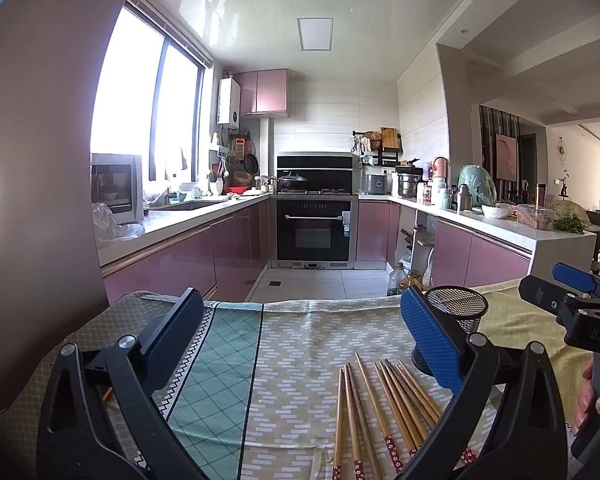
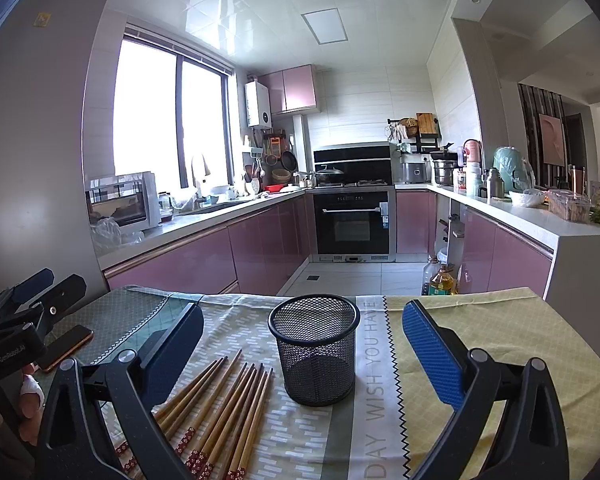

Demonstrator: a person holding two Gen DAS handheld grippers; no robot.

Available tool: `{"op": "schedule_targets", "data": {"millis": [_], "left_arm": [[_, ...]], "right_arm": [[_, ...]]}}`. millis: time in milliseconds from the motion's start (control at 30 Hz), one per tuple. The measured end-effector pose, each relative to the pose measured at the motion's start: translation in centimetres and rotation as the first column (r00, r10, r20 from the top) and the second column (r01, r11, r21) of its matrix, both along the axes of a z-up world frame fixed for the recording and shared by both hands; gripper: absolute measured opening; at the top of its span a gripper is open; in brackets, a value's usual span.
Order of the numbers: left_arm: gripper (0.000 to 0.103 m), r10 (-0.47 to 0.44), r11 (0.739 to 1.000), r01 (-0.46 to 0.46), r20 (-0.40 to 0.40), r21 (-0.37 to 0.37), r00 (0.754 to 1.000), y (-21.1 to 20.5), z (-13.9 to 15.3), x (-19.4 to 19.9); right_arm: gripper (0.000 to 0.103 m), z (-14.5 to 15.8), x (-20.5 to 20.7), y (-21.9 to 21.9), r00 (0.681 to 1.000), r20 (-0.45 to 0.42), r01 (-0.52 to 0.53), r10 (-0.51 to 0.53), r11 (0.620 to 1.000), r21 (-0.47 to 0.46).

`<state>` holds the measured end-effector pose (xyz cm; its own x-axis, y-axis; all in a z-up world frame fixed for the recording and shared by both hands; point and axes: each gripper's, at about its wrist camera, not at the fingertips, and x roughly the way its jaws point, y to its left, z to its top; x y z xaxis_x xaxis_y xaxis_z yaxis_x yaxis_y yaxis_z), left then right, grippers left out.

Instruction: Organize utensils

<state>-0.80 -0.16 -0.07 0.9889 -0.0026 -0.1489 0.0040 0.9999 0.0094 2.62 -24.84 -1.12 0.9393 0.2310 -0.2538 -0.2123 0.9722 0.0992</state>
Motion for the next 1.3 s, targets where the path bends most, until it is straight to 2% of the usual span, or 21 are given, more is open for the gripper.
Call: {"op": "schedule_targets", "data": {"millis": [1300], "left_arm": [[0.097, 0.006, 1.0, -0.006, -0.023, 0.002, 1.0, 0.38, -0.61, -0.27]], "right_arm": [[0.096, -0.27, -0.13, -0.04, 1.0, -0.02, -0.004, 0.005, 1.0, 0.01]]}}
